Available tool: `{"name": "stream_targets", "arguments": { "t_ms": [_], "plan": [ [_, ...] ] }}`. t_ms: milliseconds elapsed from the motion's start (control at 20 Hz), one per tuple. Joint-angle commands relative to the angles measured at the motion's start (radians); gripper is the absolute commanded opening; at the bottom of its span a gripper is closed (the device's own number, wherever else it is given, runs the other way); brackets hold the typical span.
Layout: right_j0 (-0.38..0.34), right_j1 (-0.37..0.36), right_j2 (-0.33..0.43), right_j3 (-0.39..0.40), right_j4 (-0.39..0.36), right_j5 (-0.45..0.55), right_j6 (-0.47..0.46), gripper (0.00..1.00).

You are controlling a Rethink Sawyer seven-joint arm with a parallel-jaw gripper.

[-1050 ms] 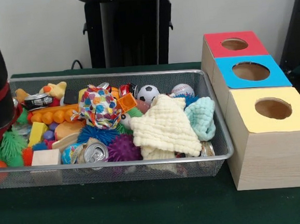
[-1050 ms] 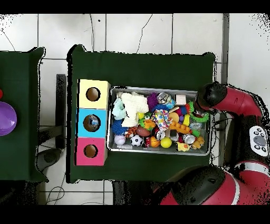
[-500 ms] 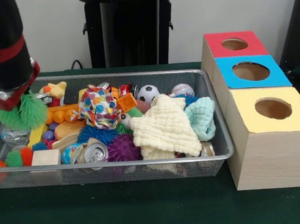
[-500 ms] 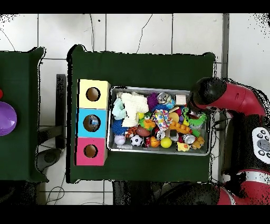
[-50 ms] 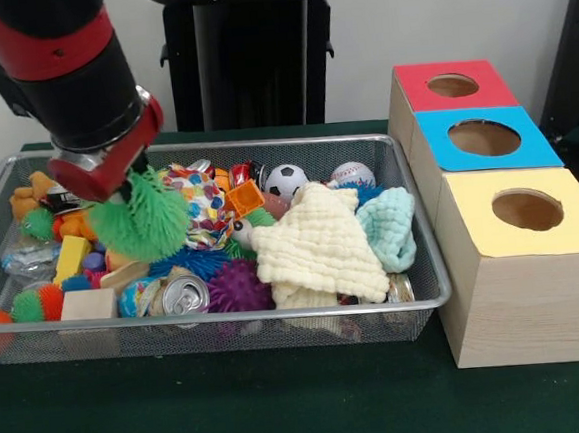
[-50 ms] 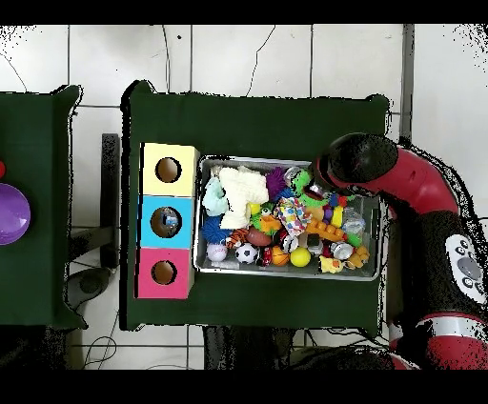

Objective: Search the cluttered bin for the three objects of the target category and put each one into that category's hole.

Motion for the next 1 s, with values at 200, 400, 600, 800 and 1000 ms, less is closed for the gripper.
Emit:
{"name": "stream_targets", "arguments": {
  "t_ms": [200,400,600,800,1000],
  "plan": [
    [0.037,0.013,0.068,0.253,0.123,-0.109,0.310,0.00],
    [0.051,0.003,0.035,0.290,0.133,-0.110,0.314,0.00],
    [0.073,0.008,-0.014,0.283,0.122,-0.083,0.346,0.00],
    [0.088,0.011,-0.054,0.288,0.103,-0.074,0.353,0.00],
    [0.086,0.020,-0.058,0.299,0.107,-0.143,0.340,1.00]
  ]
}}
